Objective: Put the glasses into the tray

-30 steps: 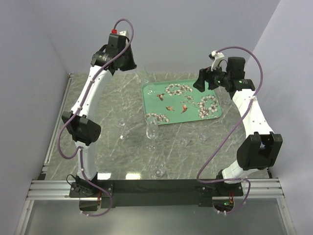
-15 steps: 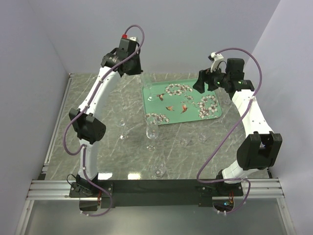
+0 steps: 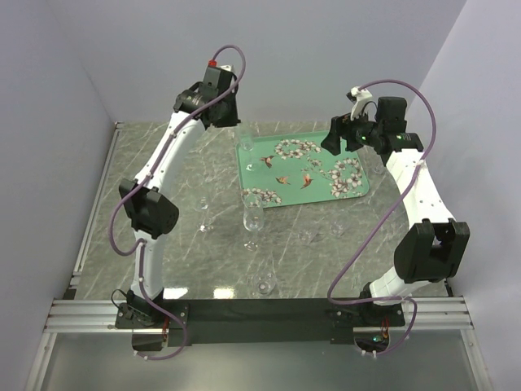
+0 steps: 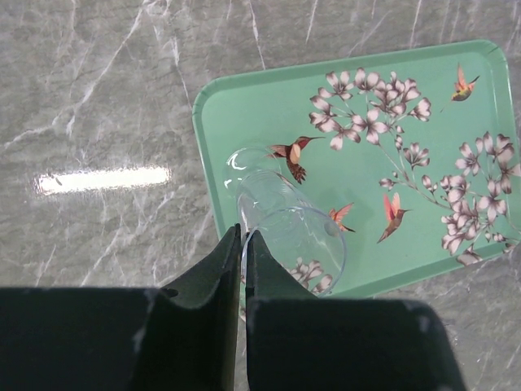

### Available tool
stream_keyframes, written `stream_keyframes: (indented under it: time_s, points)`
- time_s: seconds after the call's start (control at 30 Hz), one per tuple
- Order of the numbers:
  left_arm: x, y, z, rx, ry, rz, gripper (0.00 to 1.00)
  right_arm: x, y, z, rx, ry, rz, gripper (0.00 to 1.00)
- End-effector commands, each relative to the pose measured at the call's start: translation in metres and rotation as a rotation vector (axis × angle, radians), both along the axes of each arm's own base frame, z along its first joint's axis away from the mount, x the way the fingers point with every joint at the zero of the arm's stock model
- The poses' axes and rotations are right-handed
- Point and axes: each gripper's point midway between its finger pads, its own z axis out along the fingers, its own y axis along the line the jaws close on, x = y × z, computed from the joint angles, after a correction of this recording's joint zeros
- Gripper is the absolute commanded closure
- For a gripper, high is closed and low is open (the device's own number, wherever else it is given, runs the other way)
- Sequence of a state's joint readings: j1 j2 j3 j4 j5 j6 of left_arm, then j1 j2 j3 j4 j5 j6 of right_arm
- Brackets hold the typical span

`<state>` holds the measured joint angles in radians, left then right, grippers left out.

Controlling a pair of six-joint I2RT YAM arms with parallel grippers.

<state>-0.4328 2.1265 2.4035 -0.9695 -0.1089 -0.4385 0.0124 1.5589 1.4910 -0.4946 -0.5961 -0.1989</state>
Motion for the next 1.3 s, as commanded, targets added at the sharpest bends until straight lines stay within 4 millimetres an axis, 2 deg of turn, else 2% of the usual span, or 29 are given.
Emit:
stream_keyframes:
  time_s: [0.0, 0.23, 0.37, 0.57, 0.77, 0.8, 0.93, 1.27]
  points:
    - [0.009, -0.007, 0.027, -0.030, -0.088, -0.003, 1.00, 0.004, 0.000, 0.003, 0.014, -0.019, 0.006, 0.12]
    - [0.009, -0.010, 0.021, -0.026, -0.077, -0.003, 0.99, 0.004, 0.001, 0.002, 0.023, -0.015, 0.011, 0.12]
    - [0.008, -0.011, 0.021, -0.028, -0.078, -0.006, 0.94, 0.005, 0.001, 0.002, 0.022, -0.014, 0.012, 0.12]
    - [0.009, -0.013, 0.024, -0.036, -0.084, -0.008, 0.80, 0.005, 0.002, 0.000, 0.025, -0.010, 0.013, 0.12]
    - [0.009, -0.016, 0.023, -0.044, -0.083, -0.013, 0.73, 0.004, 0.002, -0.001, 0.022, -0.007, 0.015, 0.12]
    - [0.009, -0.017, 0.022, -0.045, -0.082, -0.015, 0.73, 0.006, -0.009, -0.001, 0.022, -0.008, -0.009, 0.12]
    - [0.009, -0.019, 0.024, -0.053, -0.084, -0.018, 0.70, 0.006, -0.010, -0.002, 0.022, -0.006, -0.011, 0.12]
    - [0.007, -0.022, 0.034, -0.078, -0.103, -0.025, 0.55, 0.003, -0.007, -0.001, 0.019, -0.008, 0.011, 0.13]
